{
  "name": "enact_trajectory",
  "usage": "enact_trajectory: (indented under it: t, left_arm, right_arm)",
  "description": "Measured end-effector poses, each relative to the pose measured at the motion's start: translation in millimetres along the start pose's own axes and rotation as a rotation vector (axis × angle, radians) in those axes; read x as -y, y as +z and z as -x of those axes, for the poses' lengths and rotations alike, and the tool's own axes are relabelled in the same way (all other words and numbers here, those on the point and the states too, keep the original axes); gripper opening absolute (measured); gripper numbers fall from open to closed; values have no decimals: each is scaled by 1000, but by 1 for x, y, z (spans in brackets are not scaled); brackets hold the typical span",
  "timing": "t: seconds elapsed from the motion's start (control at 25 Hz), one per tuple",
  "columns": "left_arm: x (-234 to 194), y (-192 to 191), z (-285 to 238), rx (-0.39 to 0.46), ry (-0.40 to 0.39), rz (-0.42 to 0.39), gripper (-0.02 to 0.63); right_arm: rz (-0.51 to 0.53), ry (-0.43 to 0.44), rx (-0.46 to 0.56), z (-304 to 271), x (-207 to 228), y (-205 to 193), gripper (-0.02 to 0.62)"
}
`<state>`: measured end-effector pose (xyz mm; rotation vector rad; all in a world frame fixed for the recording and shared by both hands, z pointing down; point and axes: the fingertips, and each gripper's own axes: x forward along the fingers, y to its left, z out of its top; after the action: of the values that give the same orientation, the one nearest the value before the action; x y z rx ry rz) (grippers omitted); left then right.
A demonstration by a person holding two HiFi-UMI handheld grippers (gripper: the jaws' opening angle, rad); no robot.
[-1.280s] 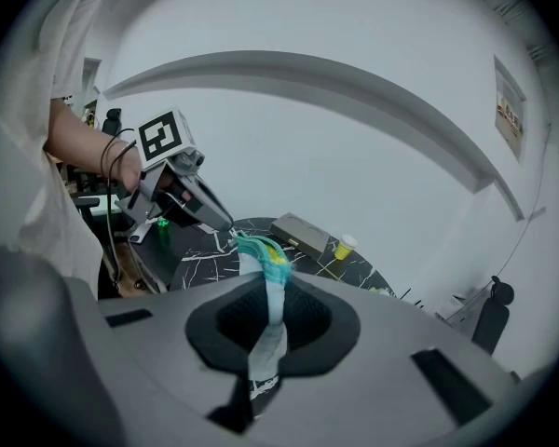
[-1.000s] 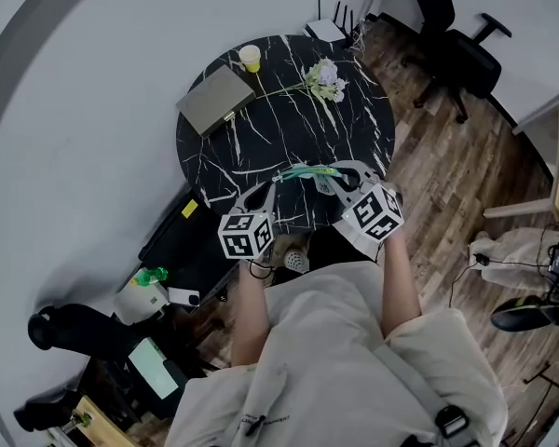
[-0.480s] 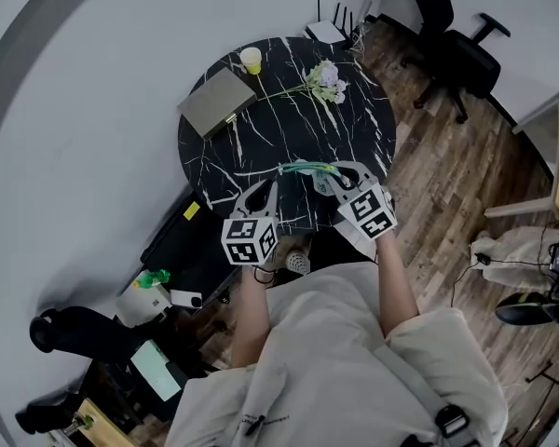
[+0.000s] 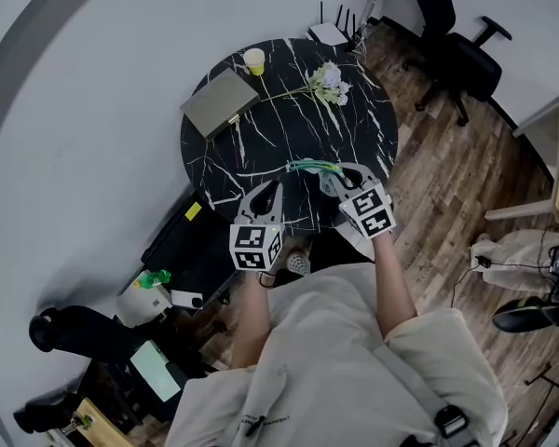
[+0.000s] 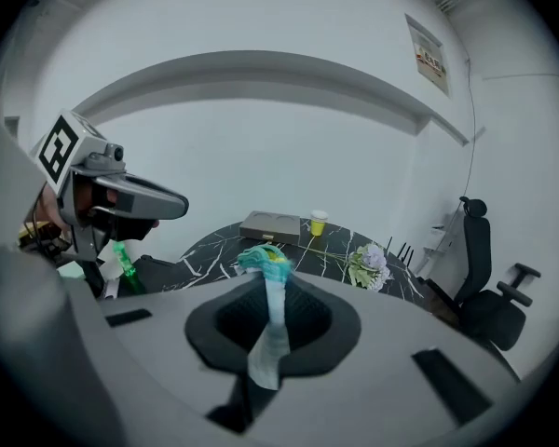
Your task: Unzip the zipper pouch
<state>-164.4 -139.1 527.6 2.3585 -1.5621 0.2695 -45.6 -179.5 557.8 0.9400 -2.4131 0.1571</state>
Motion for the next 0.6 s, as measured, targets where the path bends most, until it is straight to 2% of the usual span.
enact_trajectory:
  t: [0.12, 0.24, 0.4, 0.6]
  left_arm:
    - [-3, 0, 2, -2, 21, -47, 29]
    - [-6, -1, 2, -6, 36, -57, 28]
    - [-4, -1, 4, -13, 1, -28, 21]
    - [-2, -3, 4, -34, -44, -30, 21]
  right_arm:
    - [-40, 6, 10, 1, 0, 1, 23]
    - [-42, 13, -5, -2, -2, -2, 23]
    - [-36, 20, -11, -2, -5, -2, 23]
    - [-46, 22, 10, -3, -4, 4, 23]
